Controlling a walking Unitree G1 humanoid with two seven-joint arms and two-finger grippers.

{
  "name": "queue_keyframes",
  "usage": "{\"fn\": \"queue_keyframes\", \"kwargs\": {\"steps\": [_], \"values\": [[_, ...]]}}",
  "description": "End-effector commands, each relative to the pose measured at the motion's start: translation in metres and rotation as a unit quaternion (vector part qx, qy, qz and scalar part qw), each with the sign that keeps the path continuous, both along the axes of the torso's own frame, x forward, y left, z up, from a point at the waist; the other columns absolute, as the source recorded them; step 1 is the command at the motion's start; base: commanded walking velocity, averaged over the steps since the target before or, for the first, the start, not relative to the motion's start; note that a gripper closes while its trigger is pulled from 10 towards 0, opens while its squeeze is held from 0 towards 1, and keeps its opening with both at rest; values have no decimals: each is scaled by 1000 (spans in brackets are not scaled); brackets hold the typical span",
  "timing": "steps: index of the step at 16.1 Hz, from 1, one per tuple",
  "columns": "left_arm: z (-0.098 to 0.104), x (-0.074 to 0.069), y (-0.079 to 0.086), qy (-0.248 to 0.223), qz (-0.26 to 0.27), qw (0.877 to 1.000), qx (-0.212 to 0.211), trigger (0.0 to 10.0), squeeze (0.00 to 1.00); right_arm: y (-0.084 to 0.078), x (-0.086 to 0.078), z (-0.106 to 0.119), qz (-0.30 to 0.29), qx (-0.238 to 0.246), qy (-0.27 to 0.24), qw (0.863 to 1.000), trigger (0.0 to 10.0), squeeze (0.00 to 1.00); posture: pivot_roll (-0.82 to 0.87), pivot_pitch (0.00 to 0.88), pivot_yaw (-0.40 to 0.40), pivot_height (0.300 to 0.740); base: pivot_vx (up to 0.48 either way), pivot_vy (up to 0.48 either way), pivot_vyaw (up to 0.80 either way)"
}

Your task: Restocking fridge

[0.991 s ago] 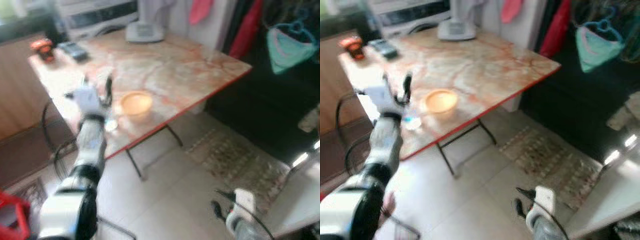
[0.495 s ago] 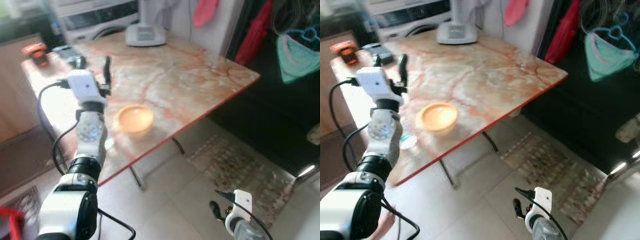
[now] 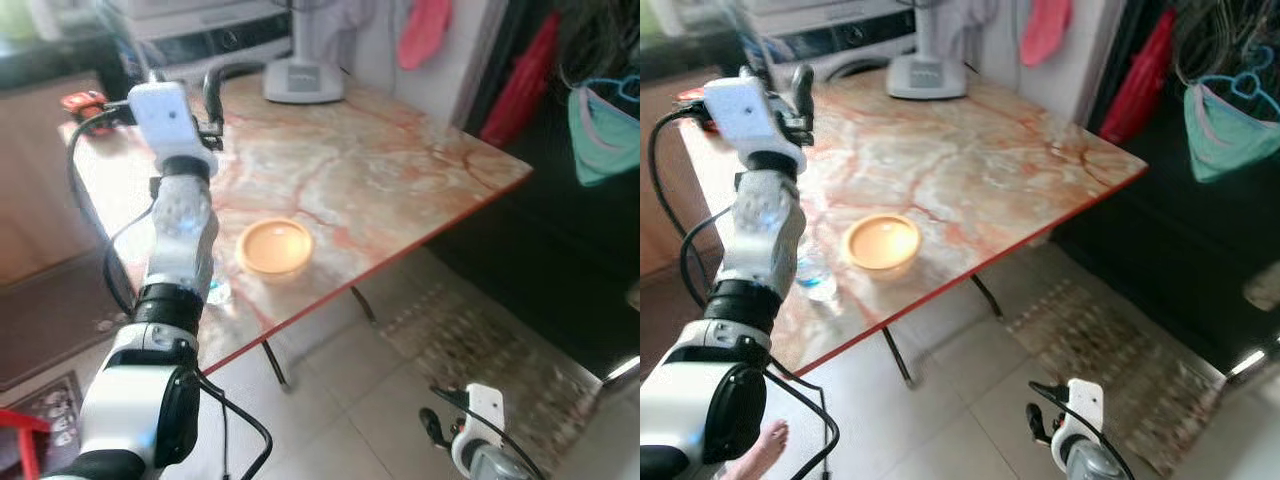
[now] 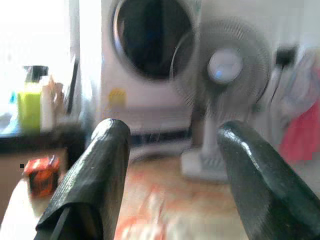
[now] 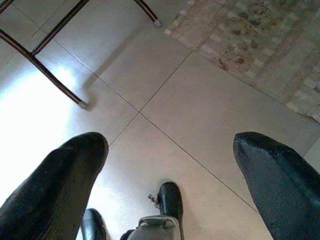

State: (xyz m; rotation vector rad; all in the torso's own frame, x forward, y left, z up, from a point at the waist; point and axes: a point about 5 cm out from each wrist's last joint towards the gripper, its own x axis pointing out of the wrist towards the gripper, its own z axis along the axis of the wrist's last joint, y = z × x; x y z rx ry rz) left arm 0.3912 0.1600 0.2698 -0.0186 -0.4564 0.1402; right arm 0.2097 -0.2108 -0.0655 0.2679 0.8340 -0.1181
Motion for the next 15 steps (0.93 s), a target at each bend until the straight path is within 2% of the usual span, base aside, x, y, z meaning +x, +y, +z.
{"fn": "queue_keyframes", "kwargs": {"steps": [1, 3, 4, 5, 6, 7, 9, 11, 12, 14, 15], "values": [[10, 4, 2, 80, -8, 997, -17, 10000, 0, -1, -6, -3, -3, -3, 8, 1000, 10000, 0, -79, 14, -11, 740, 0, 0, 0], [23, -4, -4, 107, -69, 992, 6, 10000, 0, 0, -10, -5, -1, -3, 12, 1000, 10000, 0, -53, 7, -22, 740, 0, 0, 0], [29, -15, -14, 141, -124, 979, 76, 10000, 0, 1, -13, -7, 8, -6, 19, 1000, 10000, 0, -14, 0, -36, 740, 0, 0, 0], [29, -15, -14, 141, -124, 979, 76, 10000, 0, 1, -13, -7, 8, -6, 19, 1000, 10000, 0, -14, 0, -36, 740, 0, 0, 0], [25, -24, -19, 187, -162, 962, 112, 10000, 0, 1, -16, -9, 16, -9, 25, 1000, 10000, 0, -1, 0, -39, 740, 0, 0, 0], [16, -29, -18, 228, -168, 948, 145, 10000, 0, 2, -17, -10, 20, -8, 26, 999, 10000, 0, 11, 0, -40, 740, 0, 0, 0], [-5, -34, -7, 281, -151, 930, 184, 10000, 0, 3, -20, -11, 26, -8, 28, 999, 10000, 0, 18, 0, -45, 740, 0, 0, 0], [-21, -39, 7, 329, -138, 926, 127, 10000, 0, 4, -24, -13, 39, -11, 33, 999, 10000, 0, 34, 0, -55, 740, 0, 0, 0], [-29, -43, 12, 355, -139, 921, 85, 10000, 0, 3, -26, -14, 45, -14, 36, 998, 10000, 0, 46, 0, -65, 740, 0, 0, 0], [-34, -49, 11, 367, -159, 915, 54, 10000, 0, 2, -29, -15, 49, -18, 39, 998, 10000, 0, 55, 0, -76, 740, 0, 0, 0], [-34, -49, 11, 368, -157, 915, 55, 10000, 0, 1, -29, -15, 51, -18, 38, 998, 10000, 0, 55, 3, -81, 740, 0, 0, 0]]}}
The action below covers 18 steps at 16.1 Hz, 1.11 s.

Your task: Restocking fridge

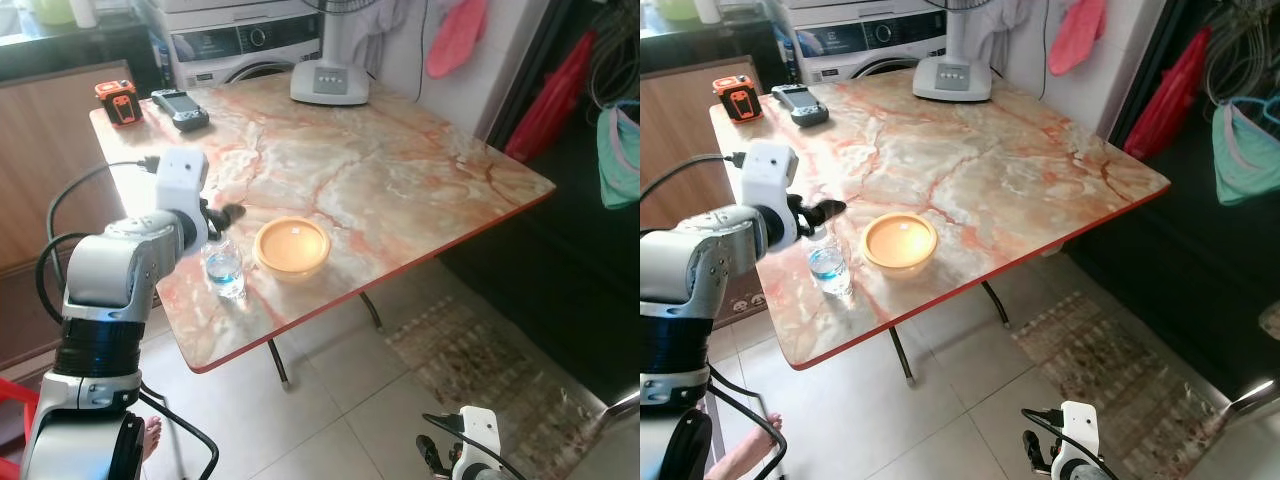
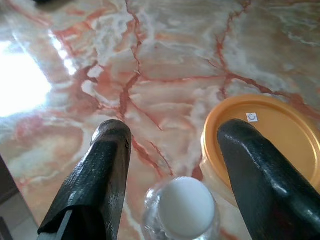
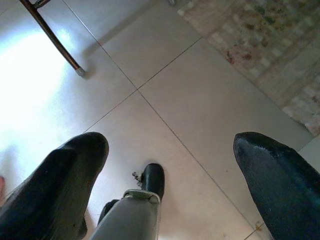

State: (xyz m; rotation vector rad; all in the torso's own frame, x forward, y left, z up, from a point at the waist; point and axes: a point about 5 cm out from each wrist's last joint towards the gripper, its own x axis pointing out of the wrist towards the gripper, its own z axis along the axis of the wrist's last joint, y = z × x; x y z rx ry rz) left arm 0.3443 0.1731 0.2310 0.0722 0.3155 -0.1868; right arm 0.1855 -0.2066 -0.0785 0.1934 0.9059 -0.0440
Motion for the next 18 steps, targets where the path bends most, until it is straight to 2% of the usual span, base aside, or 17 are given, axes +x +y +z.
{"fn": "queue_keyframes", "kwargs": {"steps": [1, 2, 8, 18], "values": [[4, -3, -3, -5, -8, 1000, -3, 10000, 0, -3, -6, -2, 1, -5, 7, 1000, 10000, 0, 57, 8, -83, 740, 0, 0, 0], [2, -5, -4, 6, -11, 1000, -11, 10000, 0, -4, -7, -2, 1, -5, 7, 1000, 10000, 0, 57, 14, -84, 740, 0, 0, 0], [-5, -13, -6, 38, -19, 999, 28, 10000, 0, -4, -14, -6, 2, -6, 15, 1000, 10000, 0, 62, 29, -67, 740, 0, 0, 0], [-2, -21, 2, 39, 2, 998, 59, 10000, 0, -7, -19, -7, 7, -8, 20, 1000, 10000, 0, 85, 19, -79, 740, 0, 0, 0]]}}
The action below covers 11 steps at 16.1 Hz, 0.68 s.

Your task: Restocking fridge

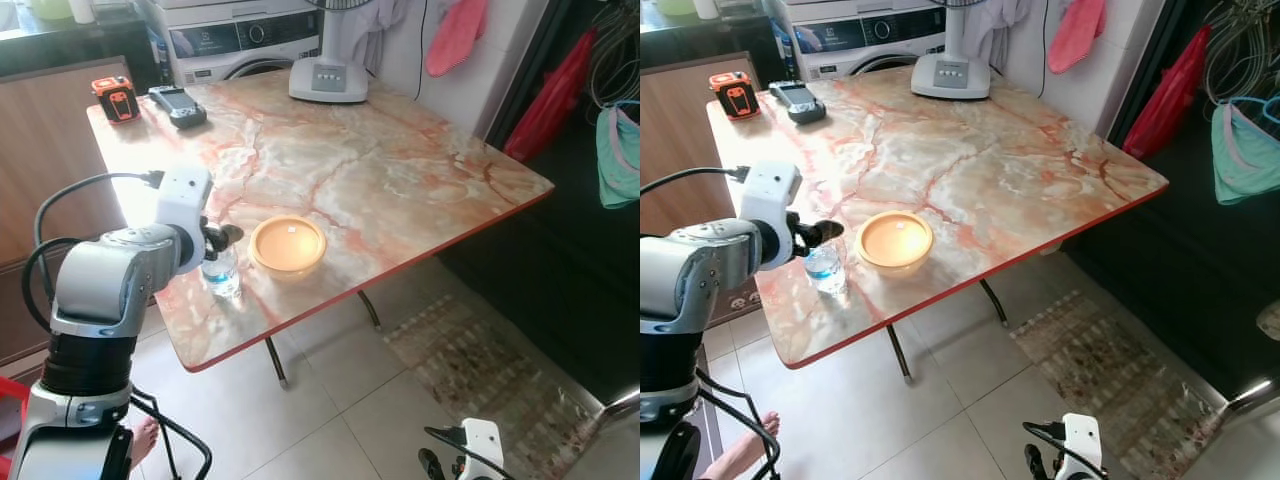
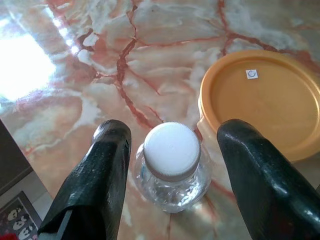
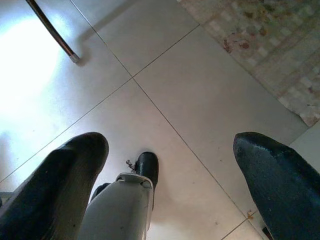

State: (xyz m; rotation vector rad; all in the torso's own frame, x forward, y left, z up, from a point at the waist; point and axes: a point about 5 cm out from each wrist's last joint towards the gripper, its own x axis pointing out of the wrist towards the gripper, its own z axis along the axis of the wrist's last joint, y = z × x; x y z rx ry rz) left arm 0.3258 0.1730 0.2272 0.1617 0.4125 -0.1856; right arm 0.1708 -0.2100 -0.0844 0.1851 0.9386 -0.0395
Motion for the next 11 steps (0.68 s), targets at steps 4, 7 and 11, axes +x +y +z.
{"fn": "queue_keyframes", "kwargs": {"steps": [4, 7, 11], "values": [[-3, -4, 7, -1, 19, 1000, 9, 10000, 0, -6, -5, 0, 7, -8, 3, 1000, 10000, 0, 84, 31, -95, 740, 0, 0, 0], [-5, -5, 7, -3, 24, 1000, 7, 10000, 0, -8, -5, 0, 8, -9, 3, 1000, 10000, 0, 83, 37, -103, 740, 0, 0, 0], [-2, -4, 6, -16, 28, 999, 2, 10000, 0, -9, -6, 0, 11, -9, 4, 1000, 10000, 0, 80, 38, -105, 740, 0, 0, 0]]}}
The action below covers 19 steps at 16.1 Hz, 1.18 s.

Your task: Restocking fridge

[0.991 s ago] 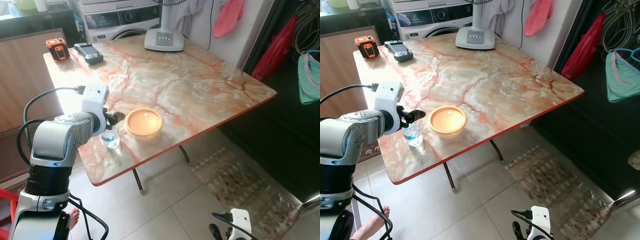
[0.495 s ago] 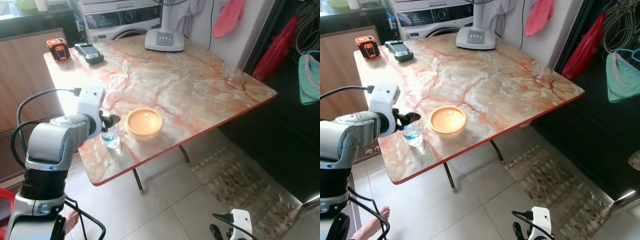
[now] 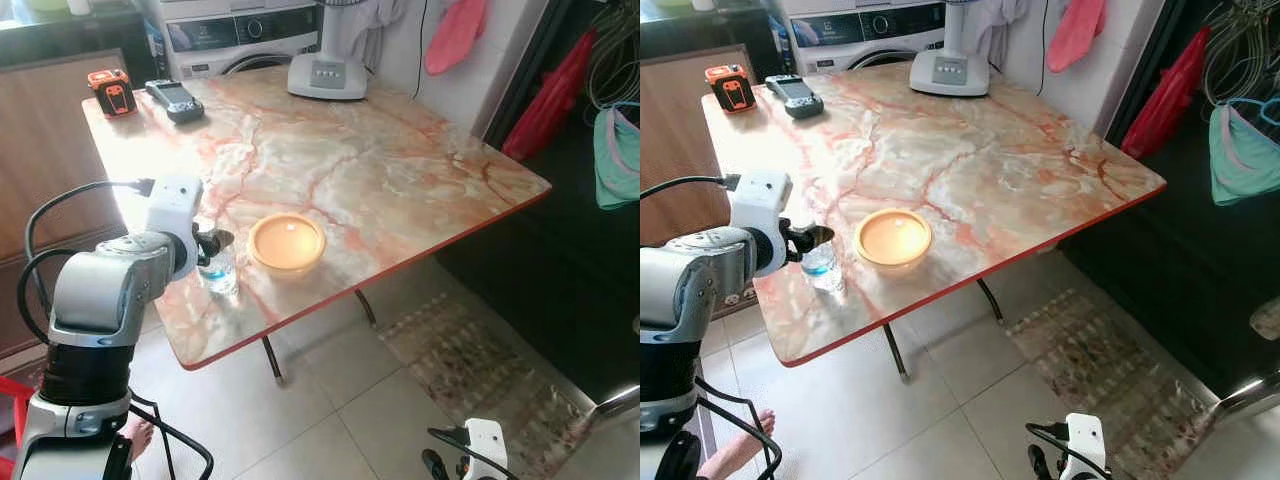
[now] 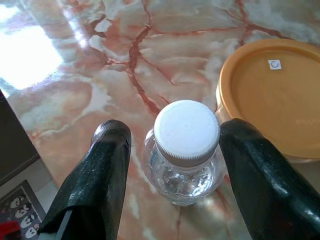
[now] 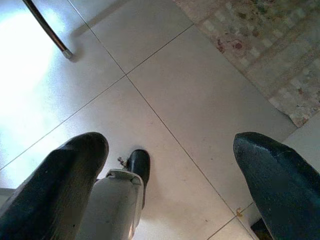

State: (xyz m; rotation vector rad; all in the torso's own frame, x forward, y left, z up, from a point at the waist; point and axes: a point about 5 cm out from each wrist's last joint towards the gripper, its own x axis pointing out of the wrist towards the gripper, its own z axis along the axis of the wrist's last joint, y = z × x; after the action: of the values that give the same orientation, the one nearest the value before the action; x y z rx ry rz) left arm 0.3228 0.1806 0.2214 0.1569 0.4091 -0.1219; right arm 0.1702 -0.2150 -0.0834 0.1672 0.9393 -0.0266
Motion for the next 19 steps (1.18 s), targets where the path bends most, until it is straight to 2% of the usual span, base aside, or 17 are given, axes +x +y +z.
{"fn": "queue_keyframes", "kwargs": {"steps": [1, 7, 8, 9, 10, 11, 13, 19], "values": [[6, -1, -4, -18, -8, 1000, -2, 10000, 0, -4, -5, -1, 1, -5, 5, 1000, 10000, 0, 77, 39, -104, 740, 0, 0, 0], [9, -2, -13, -28, -25, 999, -18, 9765, 0, -5, -7, -2, 3, -6, 7, 1000, 10000, 0, 74, 43, -109, 740, 0, 0, 0], [8, -2, -14, -27, -26, 999, -18, 6667, 0, -6, -7, -2, 4, -6, 7, 1000, 10000, 0, 71, 42, -109, 740, 0, 0, 0], [7, -2, -14, -26, -26, 999, -17, 6588, 0, -6, -7, -2, 4, -6, 7, 1000, 10000, 0, 70, 42, -108, 740, 0, 0, 0], [7, -2, -14, -26, -26, 999, -18, 4235, 0, -6, -7, -2, 4, -6, 7, 1000, 10000, 0, 70, 42, -108, 740, 0, 0, 0], [7, -2, -14, -26, -26, 999, -18, 2353, 0, -6, -7, -2, 4, -6, 7, 1000, 10000, 0, 72, 43, -110, 740, 0, 0, 0], [8, -1, -11, -28, -20, 999, -14, 157, 0, -6, -7, -2, 5, -5, 7, 1000, 10000, 0, 74, 44, -111, 740, 0, 0, 0], [5, -2, -10, -22, -17, 1000, -14, 0, 0, -6, -8, -2, 8, -3, 10, 1000, 10000, 0, 72, 47, -112, 740, 0, 0, 0]]}}
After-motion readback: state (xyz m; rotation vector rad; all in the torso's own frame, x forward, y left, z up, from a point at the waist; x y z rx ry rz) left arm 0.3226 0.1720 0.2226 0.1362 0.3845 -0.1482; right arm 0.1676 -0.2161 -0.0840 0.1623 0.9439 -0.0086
